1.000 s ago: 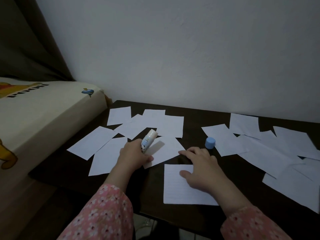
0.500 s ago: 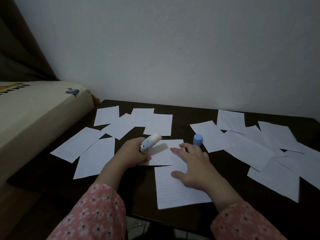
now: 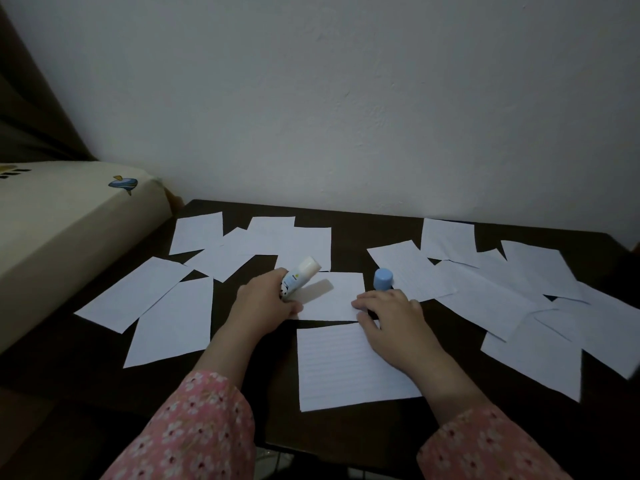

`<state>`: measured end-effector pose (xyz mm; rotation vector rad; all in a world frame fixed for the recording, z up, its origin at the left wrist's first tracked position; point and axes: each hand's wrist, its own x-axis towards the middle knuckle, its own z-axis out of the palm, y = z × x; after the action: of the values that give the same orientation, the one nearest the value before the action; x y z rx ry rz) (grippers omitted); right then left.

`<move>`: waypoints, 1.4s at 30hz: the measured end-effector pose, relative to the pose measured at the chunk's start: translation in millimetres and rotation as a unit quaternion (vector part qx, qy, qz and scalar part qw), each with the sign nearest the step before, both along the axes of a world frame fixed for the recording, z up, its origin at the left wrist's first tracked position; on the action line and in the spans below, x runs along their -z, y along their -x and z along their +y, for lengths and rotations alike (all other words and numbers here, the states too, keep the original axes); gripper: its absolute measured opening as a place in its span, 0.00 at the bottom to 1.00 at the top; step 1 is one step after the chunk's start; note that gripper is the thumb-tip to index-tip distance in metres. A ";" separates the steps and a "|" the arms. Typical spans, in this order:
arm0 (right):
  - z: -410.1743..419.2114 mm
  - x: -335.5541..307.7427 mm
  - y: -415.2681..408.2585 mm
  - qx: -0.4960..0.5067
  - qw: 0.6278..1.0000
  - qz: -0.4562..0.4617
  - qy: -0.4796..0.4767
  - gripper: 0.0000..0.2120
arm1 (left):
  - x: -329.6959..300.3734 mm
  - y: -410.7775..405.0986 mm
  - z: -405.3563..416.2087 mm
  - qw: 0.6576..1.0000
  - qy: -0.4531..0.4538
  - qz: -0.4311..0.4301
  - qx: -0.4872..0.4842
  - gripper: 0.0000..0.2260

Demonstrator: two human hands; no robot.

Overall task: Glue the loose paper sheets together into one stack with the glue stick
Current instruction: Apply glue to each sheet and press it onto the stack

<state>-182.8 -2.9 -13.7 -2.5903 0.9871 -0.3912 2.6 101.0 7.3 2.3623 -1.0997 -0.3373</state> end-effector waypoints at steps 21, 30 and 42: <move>-15.1 5.6 7.5 -0.021 1.000 0.005 -0.021 0.17 | -15.9 28.9 -4.9 0.921 0.302 0.245 0.002 0.13; -18.9 5.6 10.6 -0.019 0.999 -0.019 -0.021 0.18 | -4.2 48.2 -22.1 0.963 0.179 0.152 0.132 0.09; -17.4 9.0 6.3 -0.008 0.999 -0.032 -0.024 0.11 | -2.0 56.1 -32.7 0.964 0.165 0.102 0.183 0.09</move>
<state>-189.1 -20.3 -22.7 -2.5246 0.9417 -0.4374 -53.5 68.3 9.3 1.7893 -1.3709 -0.4735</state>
